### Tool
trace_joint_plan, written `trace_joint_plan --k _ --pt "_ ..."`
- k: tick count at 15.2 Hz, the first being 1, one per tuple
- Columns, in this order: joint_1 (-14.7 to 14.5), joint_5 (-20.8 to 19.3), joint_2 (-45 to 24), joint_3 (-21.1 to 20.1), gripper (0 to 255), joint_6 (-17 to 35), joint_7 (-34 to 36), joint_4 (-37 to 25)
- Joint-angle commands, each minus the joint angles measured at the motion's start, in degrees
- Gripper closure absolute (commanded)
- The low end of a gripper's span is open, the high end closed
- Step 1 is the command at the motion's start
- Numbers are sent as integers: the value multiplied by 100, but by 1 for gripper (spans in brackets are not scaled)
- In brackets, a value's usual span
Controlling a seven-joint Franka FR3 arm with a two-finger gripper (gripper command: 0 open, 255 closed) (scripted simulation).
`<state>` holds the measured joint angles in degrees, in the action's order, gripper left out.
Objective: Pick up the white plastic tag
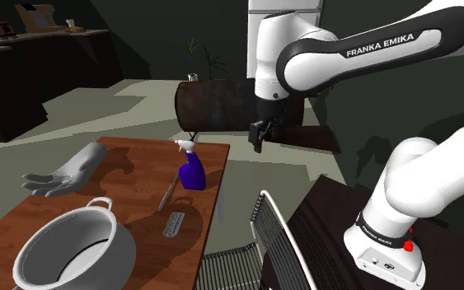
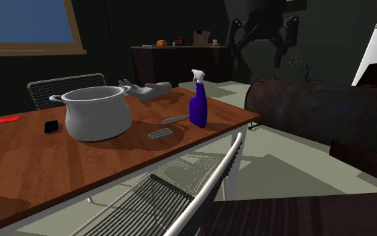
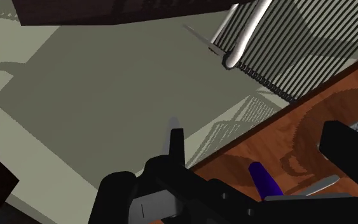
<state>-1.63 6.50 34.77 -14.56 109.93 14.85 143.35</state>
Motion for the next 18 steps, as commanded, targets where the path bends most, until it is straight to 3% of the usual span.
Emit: trace_joint_plan --k 1,6,10,18 --pt "-22 101 -319 -260 0 321 384 -4" --pt "-4 166 -1203 -866 0 1003 1313 -211" --pt "70 -18 -2050 -1327 0 1505 2138 -533" --pt "16 -1182 -4054 -1846 0 2179 4103 -1590"
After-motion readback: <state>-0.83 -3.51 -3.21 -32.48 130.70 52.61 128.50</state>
